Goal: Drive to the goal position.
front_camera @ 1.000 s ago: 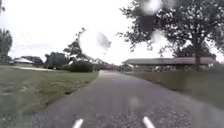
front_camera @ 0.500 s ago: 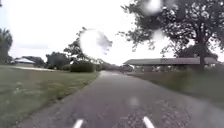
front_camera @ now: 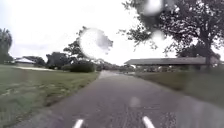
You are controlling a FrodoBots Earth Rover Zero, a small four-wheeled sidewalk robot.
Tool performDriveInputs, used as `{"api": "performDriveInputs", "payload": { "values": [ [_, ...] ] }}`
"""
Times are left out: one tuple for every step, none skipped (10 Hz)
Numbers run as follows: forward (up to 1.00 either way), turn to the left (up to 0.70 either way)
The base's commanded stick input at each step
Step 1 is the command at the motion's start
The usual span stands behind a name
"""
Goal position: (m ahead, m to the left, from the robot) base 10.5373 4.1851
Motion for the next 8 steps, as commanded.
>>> {"api": "performDriveInputs", "payload": {
  "values": [
    [0.70, 0.00],
    [0.70, 0.00],
    [0.70, 0.00],
    [0.70, 0.00],
    [0.70, 0.00],
    [0.70, -0.19],
    [0.70, -0.31],
    [0.70, -0.34]
  ]
}}
